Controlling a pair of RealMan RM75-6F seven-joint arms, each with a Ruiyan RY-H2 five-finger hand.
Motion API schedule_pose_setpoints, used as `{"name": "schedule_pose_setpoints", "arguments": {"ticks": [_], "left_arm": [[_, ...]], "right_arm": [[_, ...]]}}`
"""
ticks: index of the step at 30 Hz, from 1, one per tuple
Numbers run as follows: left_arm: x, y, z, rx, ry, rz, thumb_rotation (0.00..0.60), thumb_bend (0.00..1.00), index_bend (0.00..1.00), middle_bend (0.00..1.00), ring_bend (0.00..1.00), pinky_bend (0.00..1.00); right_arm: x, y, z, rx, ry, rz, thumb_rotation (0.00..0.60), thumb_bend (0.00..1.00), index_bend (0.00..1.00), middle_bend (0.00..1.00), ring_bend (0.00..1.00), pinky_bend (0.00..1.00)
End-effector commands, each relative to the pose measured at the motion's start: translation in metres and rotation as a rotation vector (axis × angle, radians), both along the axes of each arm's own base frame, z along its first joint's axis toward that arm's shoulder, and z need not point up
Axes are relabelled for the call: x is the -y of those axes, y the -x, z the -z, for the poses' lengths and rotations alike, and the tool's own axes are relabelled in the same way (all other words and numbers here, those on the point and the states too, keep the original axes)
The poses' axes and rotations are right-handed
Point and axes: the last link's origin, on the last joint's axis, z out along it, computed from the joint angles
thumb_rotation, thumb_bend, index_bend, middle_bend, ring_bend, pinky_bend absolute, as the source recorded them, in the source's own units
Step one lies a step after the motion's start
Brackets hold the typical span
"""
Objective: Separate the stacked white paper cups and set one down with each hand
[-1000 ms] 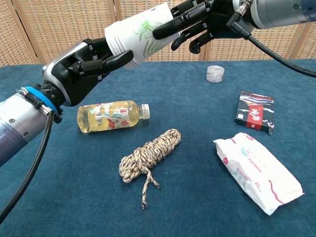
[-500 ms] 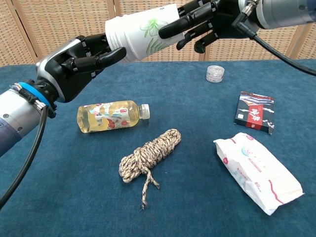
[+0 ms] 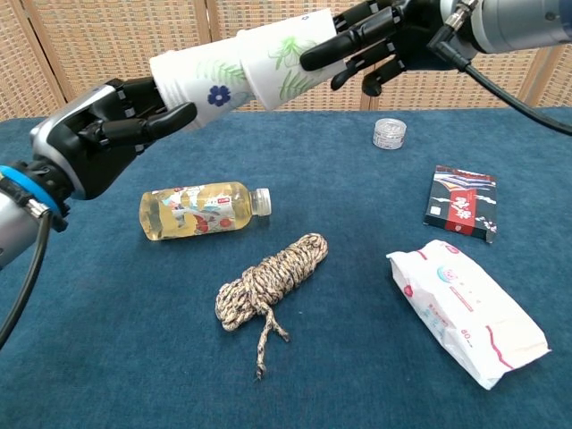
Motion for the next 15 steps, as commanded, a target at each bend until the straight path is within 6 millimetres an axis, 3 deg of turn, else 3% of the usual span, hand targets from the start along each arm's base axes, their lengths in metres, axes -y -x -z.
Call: {"name": "schedule_pose_setpoints", "arguments": {"ticks": [1, 8, 15], "left_arm": [[-0.006, 0.005, -0.007, -0.017, -0.016, -0.009, 0.600, 0.52, 0.67, 0.15, 0.00, 0.00], [-0.003, 0.030, -0.025, -0.125, -0.054, -0.039, 0.600, 0.52, 0.67, 0.16, 0.00, 0.00], [-0.012, 0.047, -0.054, -0.302, -0.124, -0.078, 0.600, 0.52, 0.67, 0.17, 0.00, 0.00]], "right_arm": [[0.002, 0.004, -0.001, -0.005, 0.008, 0.009, 0.600, 0.27, 0.73, 0.64, 0.53, 0.77], [0.005, 0.023, -0.005, -0.064, 0.051, 0.034, 0.600, 0.27, 0.73, 0.64, 0.53, 0.77], [0.006, 0.059, -0.011, -0.194, 0.141, 0.062, 0.600, 0.27, 0.73, 0.64, 0.53, 0.77]]}}
